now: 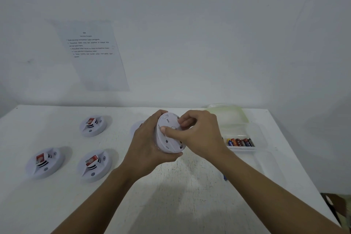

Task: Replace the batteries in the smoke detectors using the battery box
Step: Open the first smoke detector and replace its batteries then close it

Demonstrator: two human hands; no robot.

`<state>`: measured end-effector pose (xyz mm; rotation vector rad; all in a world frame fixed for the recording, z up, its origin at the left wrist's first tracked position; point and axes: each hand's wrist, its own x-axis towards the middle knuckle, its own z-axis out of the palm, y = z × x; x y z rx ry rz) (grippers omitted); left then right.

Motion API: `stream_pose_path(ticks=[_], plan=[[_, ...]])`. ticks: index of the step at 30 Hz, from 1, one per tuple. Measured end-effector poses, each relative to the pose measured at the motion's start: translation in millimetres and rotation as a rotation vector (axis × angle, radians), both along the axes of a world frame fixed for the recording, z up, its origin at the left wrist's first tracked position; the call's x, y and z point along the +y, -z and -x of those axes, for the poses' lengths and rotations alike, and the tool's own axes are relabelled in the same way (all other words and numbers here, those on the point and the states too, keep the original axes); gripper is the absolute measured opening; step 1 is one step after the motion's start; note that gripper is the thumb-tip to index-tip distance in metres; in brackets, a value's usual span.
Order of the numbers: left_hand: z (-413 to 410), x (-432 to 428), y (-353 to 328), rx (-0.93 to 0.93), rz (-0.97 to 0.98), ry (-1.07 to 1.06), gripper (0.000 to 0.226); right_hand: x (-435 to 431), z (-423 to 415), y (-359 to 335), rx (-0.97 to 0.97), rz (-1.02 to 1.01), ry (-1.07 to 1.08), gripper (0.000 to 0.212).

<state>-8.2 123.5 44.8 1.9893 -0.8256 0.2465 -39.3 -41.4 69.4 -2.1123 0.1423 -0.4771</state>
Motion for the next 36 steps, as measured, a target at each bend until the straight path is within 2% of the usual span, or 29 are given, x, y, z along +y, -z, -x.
stream_pose_path(ticks=[4, 9, 13, 18, 23, 25, 26, 27, 29, 32, 36], plan=[[1.3, 0.5, 5.8, 0.003, 0.010, -0.028, 0.080, 4.9, 0.1, 0.6, -0.008, 0.032, 0.031, 0.047], [0.0, 1.7, 19.8, 0.095, -0.018, -0.088, 0.088, 8.6, 0.2, 2.9, -0.019, 0.038, 0.055, 0.046], [-0.6, 2.7, 7.7, -0.009, -0.012, -0.044, 0.080, 8.6, 2.0, 6.5, -0.046, -0.027, 0.011, 0.043], [0.2, 7.3, -7.2, -0.044, -0.063, -0.024, 0.079, 4.8, 5.0, 3.7, -0.033, -0.091, -0.075, 0.044], [-8.0, 10.7, 5.9, 0.197, -0.010, -0.016, 0.071, -0.1, 0.6, -1.8, 0.077, -0.202, -0.164, 0.047], [-13.3, 11.3, 11.4, 0.268, 0.009, -0.050, 0.080, -0.6, -0.2, -3.0, 0.093, -0.230, -0.198, 0.047], [-13.0, 11.8, 11.6, 0.230, -0.029, -0.041, 0.080, -0.5, 0.1, -3.2, 0.097, -0.224, -0.212, 0.047], [-10.9, 12.2, 11.0, 0.206, -0.043, -0.034, 0.067, -0.2, 0.9, -3.5, 0.101, -0.206, -0.227, 0.047], [-4.1, 16.4, 7.3, 0.164, -0.035, 0.005, 0.065, 0.6, 3.4, -3.5, 0.103, -0.155, -0.248, 0.050], [-3.4, 22.0, 6.1, 0.106, -0.029, 0.006, 0.080, 2.1, 6.1, 0.6, 0.066, -0.151, -0.237, 0.052], [-5.1, 24.0, 7.5, 0.018, -0.056, -0.007, 0.086, 9.3, 8.6, 9.2, -0.018, -0.148, -0.184, 0.042]])
